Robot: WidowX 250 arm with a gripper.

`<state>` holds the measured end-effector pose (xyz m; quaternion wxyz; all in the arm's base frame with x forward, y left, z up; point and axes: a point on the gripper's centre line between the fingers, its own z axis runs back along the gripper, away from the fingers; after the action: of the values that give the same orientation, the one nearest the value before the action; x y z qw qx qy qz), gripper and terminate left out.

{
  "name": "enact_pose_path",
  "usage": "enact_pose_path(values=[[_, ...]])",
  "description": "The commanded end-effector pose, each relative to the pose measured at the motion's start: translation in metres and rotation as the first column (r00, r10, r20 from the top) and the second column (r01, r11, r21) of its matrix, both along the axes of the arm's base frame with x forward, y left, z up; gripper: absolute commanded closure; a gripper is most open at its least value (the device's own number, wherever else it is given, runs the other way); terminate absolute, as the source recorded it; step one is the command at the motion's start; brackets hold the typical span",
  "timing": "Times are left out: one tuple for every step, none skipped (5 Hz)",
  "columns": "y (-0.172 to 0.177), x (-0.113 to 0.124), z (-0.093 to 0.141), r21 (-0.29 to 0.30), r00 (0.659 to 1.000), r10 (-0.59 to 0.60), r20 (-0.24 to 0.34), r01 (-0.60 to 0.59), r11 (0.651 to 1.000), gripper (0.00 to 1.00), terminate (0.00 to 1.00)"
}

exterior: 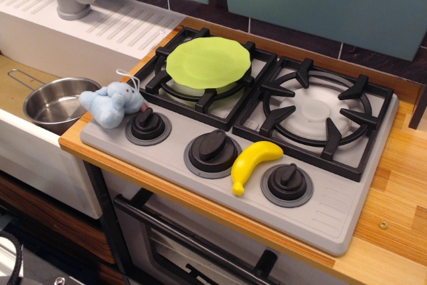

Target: End effector reaching banana

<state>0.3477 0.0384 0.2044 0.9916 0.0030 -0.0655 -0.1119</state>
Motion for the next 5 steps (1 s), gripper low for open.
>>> enact_pose_path(values=[[0.0,0.0,0.0,0.0,1.0,0.0,0.0,0.0,1.0,0.0,0.0],[-0.013,-0.017,-0.007,0.013,0.999,0.02,0.039,-0.021,1.0,0.0,0.0],[-0.026,-0.033,-0.016,0.014,0.997,0.023,0.072,-0.024,1.0,0.0,0.0],[-0.04,-0.05,-0.03,0.033,0.993,0.035,0.108,-0.039,0.999,0.0,0.0],[-0.049,-0.065,-0.049,0.049,0.989,0.036,0.141,-0.043,0.998,0.0,0.0]])
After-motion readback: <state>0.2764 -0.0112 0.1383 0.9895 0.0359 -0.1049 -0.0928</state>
